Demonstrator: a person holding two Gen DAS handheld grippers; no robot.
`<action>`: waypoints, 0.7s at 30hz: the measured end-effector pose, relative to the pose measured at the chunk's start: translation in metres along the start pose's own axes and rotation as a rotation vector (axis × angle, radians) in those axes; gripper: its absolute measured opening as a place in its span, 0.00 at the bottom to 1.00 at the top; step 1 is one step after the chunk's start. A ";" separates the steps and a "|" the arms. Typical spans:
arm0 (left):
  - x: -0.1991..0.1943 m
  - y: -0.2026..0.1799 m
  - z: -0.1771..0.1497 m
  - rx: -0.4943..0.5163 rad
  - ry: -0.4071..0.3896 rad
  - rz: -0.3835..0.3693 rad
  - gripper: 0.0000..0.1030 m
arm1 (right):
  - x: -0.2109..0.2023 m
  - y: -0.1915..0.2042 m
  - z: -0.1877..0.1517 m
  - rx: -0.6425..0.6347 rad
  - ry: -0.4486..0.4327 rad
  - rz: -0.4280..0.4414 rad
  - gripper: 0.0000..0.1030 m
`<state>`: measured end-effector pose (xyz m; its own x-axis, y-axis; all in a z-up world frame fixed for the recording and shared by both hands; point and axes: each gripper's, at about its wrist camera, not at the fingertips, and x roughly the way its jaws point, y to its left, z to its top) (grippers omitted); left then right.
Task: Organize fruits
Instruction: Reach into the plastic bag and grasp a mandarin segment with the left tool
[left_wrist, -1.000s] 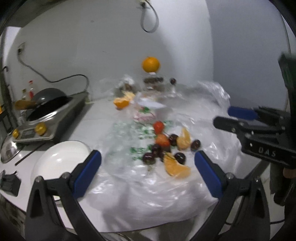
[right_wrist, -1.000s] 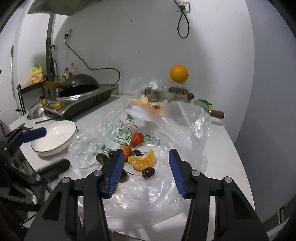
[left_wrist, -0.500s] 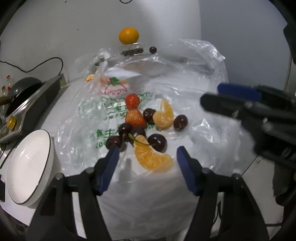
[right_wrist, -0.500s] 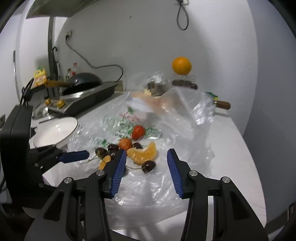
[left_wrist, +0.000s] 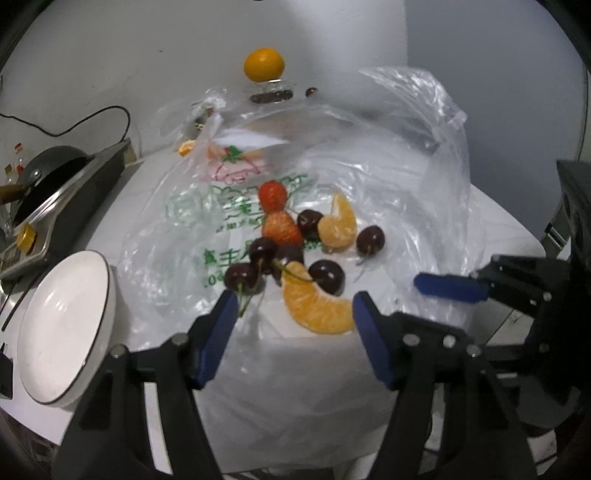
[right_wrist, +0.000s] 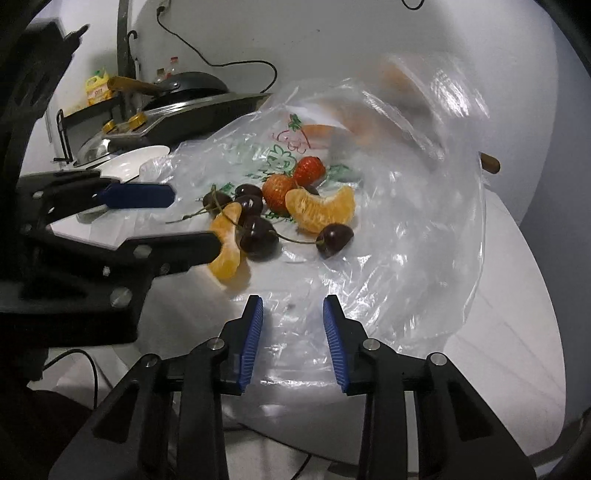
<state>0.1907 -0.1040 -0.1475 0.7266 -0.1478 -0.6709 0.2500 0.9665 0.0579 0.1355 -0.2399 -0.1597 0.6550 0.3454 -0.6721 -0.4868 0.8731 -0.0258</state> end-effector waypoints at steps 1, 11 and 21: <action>0.003 -0.001 0.001 0.000 0.003 -0.002 0.64 | 0.000 -0.001 -0.001 0.004 -0.002 0.005 0.35; 0.028 -0.006 0.002 -0.007 0.089 -0.045 0.64 | -0.006 -0.013 -0.006 0.020 -0.028 0.048 0.35; 0.033 -0.007 0.000 -0.013 0.108 -0.087 0.45 | -0.006 -0.013 -0.006 0.035 -0.033 0.056 0.35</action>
<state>0.2129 -0.1152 -0.1703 0.6293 -0.2080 -0.7488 0.2999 0.9539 -0.0129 0.1344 -0.2554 -0.1595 0.6461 0.4050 -0.6470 -0.5032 0.8634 0.0380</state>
